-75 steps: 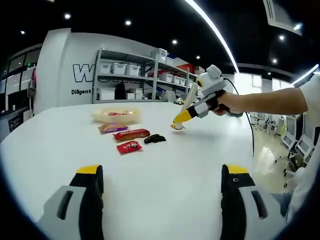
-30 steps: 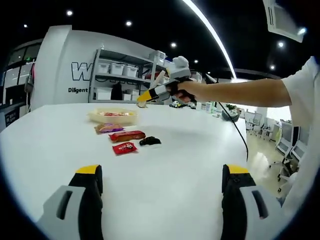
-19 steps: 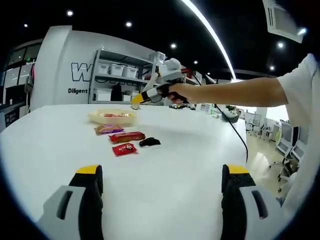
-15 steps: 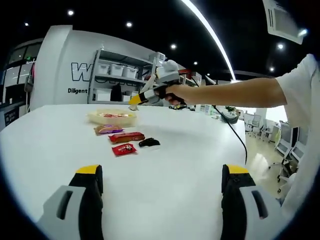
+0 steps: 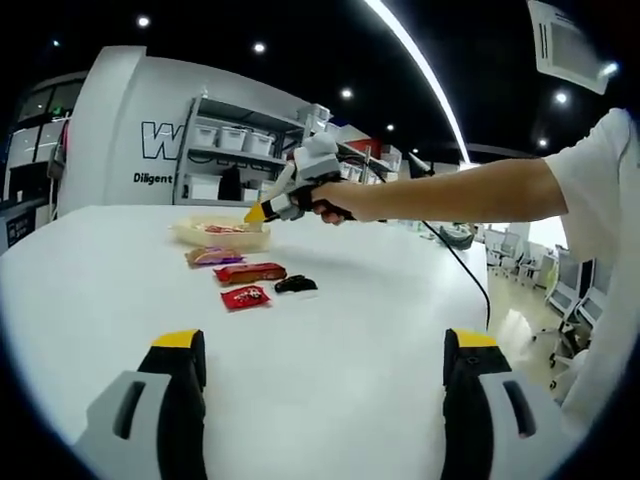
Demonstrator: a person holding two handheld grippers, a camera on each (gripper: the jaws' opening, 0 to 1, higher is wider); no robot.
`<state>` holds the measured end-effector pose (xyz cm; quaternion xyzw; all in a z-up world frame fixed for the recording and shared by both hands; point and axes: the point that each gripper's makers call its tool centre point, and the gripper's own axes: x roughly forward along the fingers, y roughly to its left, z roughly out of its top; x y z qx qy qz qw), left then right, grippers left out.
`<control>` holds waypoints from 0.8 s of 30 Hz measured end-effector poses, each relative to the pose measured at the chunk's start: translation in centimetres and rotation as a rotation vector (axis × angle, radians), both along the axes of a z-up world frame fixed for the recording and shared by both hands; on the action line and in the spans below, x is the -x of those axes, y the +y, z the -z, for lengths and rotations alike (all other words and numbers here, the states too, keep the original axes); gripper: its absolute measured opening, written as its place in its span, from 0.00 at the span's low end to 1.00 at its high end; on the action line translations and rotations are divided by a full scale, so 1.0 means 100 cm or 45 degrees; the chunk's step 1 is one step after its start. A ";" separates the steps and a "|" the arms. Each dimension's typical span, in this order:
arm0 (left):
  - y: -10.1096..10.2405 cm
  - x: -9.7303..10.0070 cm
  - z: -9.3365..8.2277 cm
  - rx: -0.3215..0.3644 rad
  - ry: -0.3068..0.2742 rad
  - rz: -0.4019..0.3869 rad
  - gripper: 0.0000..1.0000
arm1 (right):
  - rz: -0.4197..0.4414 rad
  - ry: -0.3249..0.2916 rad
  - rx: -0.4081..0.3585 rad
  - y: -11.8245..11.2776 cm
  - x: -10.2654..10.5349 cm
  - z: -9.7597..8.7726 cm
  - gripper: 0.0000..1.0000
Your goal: Place the target food into the container with the food tongs after gripping and lifting it, then release it inside without dropping or visibly crushing the food.
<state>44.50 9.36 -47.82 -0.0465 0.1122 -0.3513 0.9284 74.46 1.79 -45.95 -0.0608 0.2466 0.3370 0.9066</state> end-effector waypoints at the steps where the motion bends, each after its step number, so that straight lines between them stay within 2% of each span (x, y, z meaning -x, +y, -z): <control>1: 0.000 0.000 -0.001 0.000 -0.008 0.001 0.97 | 0.001 -0.003 0.012 -0.001 -0.003 0.003 0.17; 10: 0.001 0.001 -0.001 0.012 -0.010 -0.003 0.97 | -0.004 -0.004 0.046 -0.002 0.005 0.009 0.19; 24: 0.002 0.000 -0.001 0.018 -0.003 -0.011 0.97 | -0.006 -0.052 0.027 -0.009 0.028 -0.019 0.20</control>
